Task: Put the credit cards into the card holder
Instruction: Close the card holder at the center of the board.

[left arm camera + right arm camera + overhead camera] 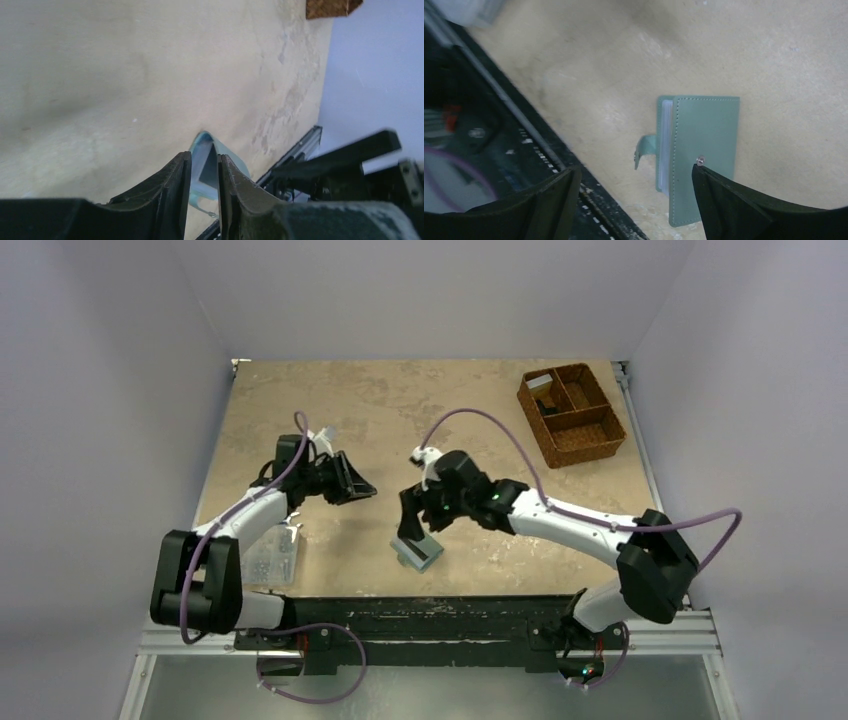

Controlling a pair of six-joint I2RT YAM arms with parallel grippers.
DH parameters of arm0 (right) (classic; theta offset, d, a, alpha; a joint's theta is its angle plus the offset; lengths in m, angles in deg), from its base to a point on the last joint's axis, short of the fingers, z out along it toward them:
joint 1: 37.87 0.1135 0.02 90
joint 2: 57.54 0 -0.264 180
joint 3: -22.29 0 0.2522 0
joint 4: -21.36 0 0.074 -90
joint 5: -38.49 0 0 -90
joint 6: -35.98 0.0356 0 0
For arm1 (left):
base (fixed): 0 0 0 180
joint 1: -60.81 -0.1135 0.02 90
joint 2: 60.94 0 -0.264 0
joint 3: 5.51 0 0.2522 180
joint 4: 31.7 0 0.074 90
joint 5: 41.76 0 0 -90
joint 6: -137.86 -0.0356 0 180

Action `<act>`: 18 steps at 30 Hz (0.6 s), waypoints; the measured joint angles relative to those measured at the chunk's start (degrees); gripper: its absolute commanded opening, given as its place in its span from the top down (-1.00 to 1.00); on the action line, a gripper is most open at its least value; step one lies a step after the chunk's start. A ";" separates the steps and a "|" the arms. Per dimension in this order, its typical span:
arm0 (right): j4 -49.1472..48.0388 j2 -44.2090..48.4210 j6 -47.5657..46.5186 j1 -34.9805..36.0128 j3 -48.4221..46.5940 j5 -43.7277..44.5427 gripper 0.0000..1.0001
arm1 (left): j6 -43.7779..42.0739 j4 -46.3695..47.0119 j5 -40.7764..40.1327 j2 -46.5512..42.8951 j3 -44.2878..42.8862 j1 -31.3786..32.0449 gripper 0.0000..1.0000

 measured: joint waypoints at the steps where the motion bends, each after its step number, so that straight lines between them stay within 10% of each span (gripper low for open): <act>1: -2.27 1.36 0.50 -2.64 1.68 -3.26 -0.37 | 0.00 0.55 1.03 1.20 -0.42 1.07 0.52; 11: -16.17 -0.15 5.20 -11.45 14.51 -19.37 0.45 | 4.28 10.32 7.72 12.24 -5.05 13.97 0.80; 18: -21.92 -3.45 5.68 -11.72 16.59 -21.11 0.59 | 4.00 11.87 9.38 15.78 -5.25 16.59 0.99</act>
